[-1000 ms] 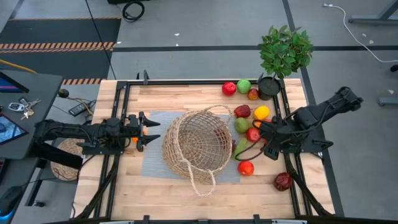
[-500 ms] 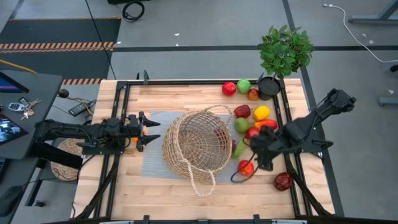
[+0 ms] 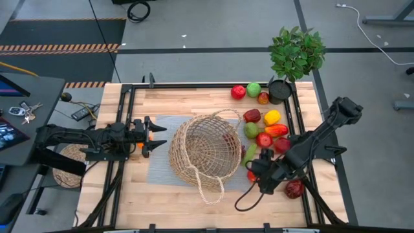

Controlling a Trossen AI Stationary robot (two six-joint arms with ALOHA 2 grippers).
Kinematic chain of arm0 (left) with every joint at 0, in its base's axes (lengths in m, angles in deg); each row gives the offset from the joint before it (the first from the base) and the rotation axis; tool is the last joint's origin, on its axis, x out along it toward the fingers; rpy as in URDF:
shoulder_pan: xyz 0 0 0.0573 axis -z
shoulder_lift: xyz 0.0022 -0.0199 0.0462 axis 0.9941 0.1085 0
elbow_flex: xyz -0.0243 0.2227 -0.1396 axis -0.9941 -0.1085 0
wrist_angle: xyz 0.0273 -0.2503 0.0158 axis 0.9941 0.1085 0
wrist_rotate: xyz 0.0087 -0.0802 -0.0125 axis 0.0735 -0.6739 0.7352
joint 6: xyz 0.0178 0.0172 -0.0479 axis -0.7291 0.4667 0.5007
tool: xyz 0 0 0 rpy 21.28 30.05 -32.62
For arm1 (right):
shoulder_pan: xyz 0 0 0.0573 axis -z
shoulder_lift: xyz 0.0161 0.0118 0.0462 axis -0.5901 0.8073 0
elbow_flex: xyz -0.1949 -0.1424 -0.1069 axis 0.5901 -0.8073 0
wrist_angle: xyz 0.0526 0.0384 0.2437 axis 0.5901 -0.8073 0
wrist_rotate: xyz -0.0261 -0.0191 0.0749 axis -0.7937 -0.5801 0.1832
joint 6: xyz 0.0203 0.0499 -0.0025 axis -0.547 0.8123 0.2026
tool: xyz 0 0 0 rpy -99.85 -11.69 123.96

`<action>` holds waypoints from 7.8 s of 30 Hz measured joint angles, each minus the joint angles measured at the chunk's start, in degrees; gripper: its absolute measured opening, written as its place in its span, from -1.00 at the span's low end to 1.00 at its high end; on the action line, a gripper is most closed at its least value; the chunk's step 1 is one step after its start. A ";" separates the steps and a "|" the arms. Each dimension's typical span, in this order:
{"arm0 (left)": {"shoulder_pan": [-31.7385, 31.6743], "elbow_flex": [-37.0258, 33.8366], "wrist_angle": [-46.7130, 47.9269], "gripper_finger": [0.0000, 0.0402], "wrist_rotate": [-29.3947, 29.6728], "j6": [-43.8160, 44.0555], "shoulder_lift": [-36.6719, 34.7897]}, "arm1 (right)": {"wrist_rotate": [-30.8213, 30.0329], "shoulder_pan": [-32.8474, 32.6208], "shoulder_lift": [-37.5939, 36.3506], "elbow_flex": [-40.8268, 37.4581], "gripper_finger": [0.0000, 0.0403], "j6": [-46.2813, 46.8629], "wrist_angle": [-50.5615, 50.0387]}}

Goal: Build produce basket
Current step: Put the apple into the basket

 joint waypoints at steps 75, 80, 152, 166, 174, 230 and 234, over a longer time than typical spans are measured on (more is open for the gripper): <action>0.00 -0.01 0.01 0.43 0.00 0.01 0.00 | -24.10 -1.33 -13.77 12.94 0.53 -7.48 -8.09; 0.00 0.00 -0.01 0.43 0.00 0.00 0.02 | -27.15 -0.18 -16.76 12.94 0.53 -15.49 0.21; 0.00 -0.02 0.01 0.43 0.00 0.02 0.01 | -25.46 16.36 0.01 12.94 0.53 -107.66 42.45; -0.01 -0.01 -0.01 0.43 0.00 0.01 0.01 | -21.25 24.23 -0.01 12.94 0.53 -64.73 36.84; 0.00 0.00 0.01 0.43 0.00 0.00 0.00 | -8.63 28.24 -0.01 12.94 0.53 -35.77 33.59; 0.00 0.00 0.29 0.43 0.02 0.02 0.01 | 10.57 27.41 6.55 13.00 0.56 -9.64 28.58; -0.01 0.00 0.31 0.43 0.02 0.00 0.01 | 10.72 27.04 9.00 14.01 0.56 -10.85 26.07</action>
